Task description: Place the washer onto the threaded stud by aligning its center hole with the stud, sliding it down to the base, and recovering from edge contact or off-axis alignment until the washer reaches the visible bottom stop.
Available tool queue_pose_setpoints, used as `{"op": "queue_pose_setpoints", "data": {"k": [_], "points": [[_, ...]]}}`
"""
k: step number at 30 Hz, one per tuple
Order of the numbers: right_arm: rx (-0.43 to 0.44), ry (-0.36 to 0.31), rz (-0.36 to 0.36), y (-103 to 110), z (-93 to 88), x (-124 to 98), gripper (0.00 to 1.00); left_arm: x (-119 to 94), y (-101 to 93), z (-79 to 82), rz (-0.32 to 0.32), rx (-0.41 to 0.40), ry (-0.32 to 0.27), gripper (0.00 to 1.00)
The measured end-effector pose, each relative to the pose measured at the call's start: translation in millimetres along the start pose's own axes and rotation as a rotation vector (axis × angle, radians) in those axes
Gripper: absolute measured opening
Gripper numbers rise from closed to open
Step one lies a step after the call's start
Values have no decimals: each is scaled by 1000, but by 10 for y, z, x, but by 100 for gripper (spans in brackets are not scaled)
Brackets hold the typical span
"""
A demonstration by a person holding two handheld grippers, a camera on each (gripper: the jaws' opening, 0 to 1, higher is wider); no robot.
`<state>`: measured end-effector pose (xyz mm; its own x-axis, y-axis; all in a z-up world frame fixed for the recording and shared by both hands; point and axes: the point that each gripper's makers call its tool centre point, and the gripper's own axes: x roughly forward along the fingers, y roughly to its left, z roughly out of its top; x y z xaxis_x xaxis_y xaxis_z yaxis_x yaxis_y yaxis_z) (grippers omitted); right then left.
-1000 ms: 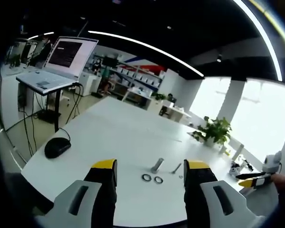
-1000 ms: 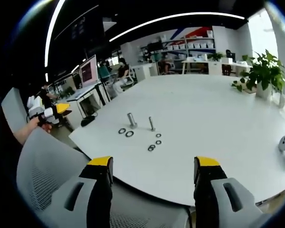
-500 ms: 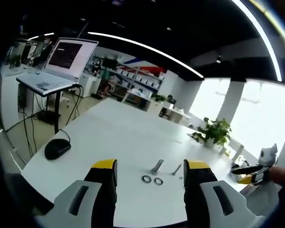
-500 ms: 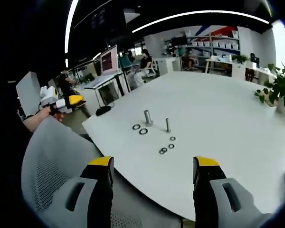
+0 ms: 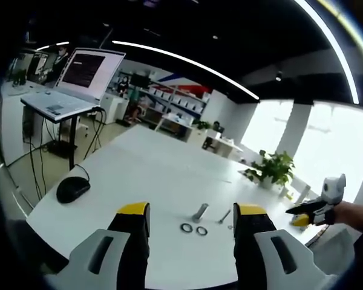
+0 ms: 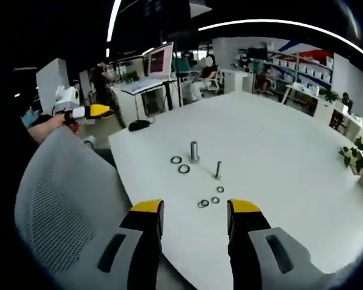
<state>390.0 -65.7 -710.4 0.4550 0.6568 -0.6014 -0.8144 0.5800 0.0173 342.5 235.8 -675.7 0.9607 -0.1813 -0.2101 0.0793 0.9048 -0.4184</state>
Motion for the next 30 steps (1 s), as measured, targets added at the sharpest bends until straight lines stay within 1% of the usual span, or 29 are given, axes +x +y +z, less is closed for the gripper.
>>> {"op": "queue_pose_setpoints", "data": {"k": [5, 7, 10, 12, 15, 18, 19, 22, 25, 30], "points": [[-13, 29, 33, -42, 6, 162, 40, -4, 10, 12, 4, -6, -8, 54], [-26, 66, 53, -38, -50, 243, 36, -5, 13, 13, 5, -6, -10, 54], [-31, 113, 88, -29, -126, 373, 35, -4, 16, 8, 6, -8, -7, 54], [-24, 121, 104, -38, -139, 439, 35, -1, 25, 4, 6, -7, -5, 54], [-18, 153, 137, -43, -184, 513, 34, 4, 26, -4, 4, -6, -1, 54], [-23, 176, 149, -72, -211, 574, 34, 6, 22, -12, 2, -7, 4, 54], [-13, 197, 167, -73, -246, 598, 34, 6, 20, -14, 2, -7, 5, 54], [-2, 226, 177, -132, -294, 681, 33, 7, 12, -17, 0, -9, 7, 54], [-18, 274, 185, -177, -370, 761, 33, 8, 8, -19, 0, -11, 9, 54], [-42, 314, 180, -254, -441, 863, 33, 3, 7, -17, 3, -16, 7, 54]]}}
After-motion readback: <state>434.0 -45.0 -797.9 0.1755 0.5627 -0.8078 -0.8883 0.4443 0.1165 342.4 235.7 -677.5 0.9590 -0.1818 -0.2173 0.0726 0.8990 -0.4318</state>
